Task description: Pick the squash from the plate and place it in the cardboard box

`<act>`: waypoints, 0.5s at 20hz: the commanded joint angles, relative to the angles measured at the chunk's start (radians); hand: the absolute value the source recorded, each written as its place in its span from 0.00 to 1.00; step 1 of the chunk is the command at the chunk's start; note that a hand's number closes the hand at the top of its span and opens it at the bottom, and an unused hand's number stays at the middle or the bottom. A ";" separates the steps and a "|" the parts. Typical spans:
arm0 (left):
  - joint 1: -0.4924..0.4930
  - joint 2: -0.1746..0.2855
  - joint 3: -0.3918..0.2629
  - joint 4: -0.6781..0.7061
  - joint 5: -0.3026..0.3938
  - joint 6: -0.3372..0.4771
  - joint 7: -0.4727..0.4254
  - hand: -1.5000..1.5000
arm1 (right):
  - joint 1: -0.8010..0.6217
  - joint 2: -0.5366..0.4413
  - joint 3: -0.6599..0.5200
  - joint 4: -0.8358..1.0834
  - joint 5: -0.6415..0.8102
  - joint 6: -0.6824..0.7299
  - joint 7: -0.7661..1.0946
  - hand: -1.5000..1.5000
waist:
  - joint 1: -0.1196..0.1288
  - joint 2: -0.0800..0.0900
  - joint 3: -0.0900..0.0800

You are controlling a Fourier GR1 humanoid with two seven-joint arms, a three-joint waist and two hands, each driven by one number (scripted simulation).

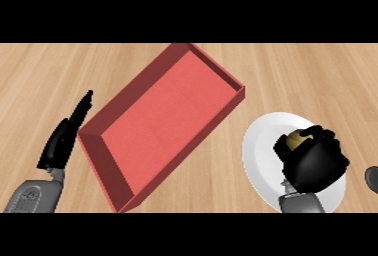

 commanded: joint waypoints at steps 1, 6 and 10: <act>0.032 -0.041 -0.036 0.030 -0.015 -0.001 -0.001 0.50 | -0.003 0.005 0.051 -0.034 0.119 0.031 0.250 1.00 | -0.001 0.007 -0.009; -0.042 -0.035 -0.061 0.014 -0.001 -0.057 -0.010 0.50 | -0.239 0.004 0.255 0.143 -0.047 0.260 0.117 1.00 | 0.167 0.052 -0.011; -0.067 -0.047 -0.093 0.018 -0.007 -0.081 -0.006 0.50 | -0.330 0.004 0.295 0.193 -0.104 0.320 0.100 1.00 | 0.208 0.054 -0.013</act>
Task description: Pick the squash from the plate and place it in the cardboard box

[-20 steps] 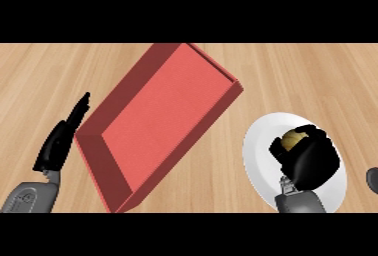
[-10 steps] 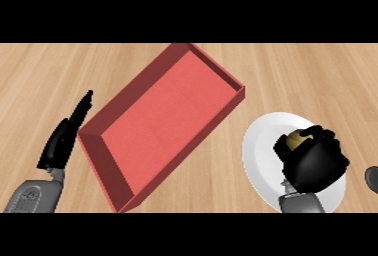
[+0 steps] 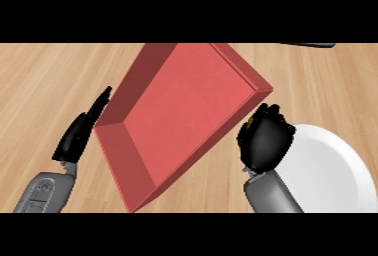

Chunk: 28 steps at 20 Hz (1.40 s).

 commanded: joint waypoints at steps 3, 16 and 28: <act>-0.023 -0.029 -0.054 0.013 -0.011 -0.029 0.005 0.50 | -0.195 0.007 0.056 0.074 -0.048 0.203 0.122 1.00 | 0.064 0.001 -0.007; -0.049 -0.048 -0.072 0.059 -0.016 -0.045 0.039 0.50 | -0.513 0.007 -0.021 0.127 0.039 0.422 0.227 1.00 | 0.054 -0.032 -0.012; -0.074 -0.066 -0.065 0.078 -0.018 -0.028 0.047 0.50 | -0.680 0.007 -0.107 0.137 0.061 0.603 0.305 1.00 | 0.026 -0.037 -0.008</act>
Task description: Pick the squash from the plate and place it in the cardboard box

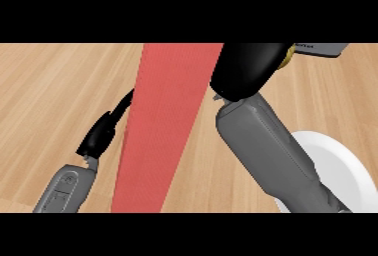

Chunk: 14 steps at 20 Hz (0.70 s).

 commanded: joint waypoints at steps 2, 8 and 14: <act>-0.009 0.006 0.013 0.009 0.001 0.004 0.006 0.50 | -0.064 0.013 -0.022 0.011 -0.015 0.198 0.261 1.00 | -0.019 -0.005 0.002; 0.000 -0.003 0.018 0.017 -0.003 0.022 -0.002 0.50 | -0.020 0.014 -0.152 -0.042 -0.130 0.184 0.271 1.00 | -0.041 0.003 0.009; -0.003 -0.006 0.020 0.034 -0.009 0.030 -0.019 0.50 | 0.037 0.014 -0.171 -0.079 -0.309 0.104 0.271 0.00 | -0.034 0.013 0.008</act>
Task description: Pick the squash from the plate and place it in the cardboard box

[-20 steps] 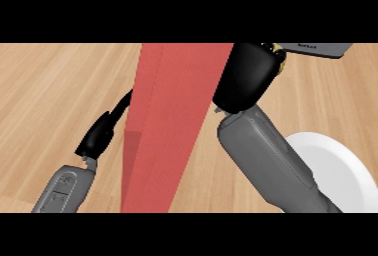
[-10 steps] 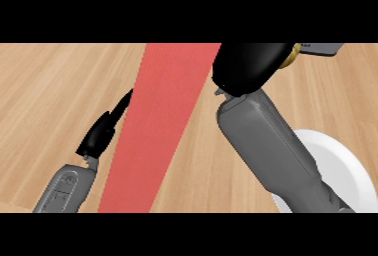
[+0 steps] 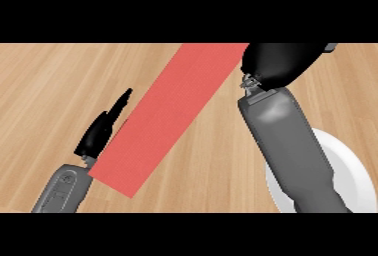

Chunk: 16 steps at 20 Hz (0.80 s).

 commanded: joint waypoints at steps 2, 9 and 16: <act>-0.020 -0.007 -0.004 0.013 -0.005 -0.001 0.006 0.50 | -0.034 0.011 0.057 -0.011 -0.093 -0.010 0.251 0.00 | 0.007 0.003 -0.002; -0.019 0.010 0.010 0.031 -0.016 0.011 -0.016 0.50 | -0.091 0.011 0.187 -0.119 0.002 -0.272 0.252 0.00 | -0.014 0.008 -0.001; 0.007 0.020 0.026 0.030 -0.002 0.006 -0.034 0.50 | -0.060 0.011 0.158 -0.270 0.066 -0.396 0.252 0.00 | -0.027 0.003 0.001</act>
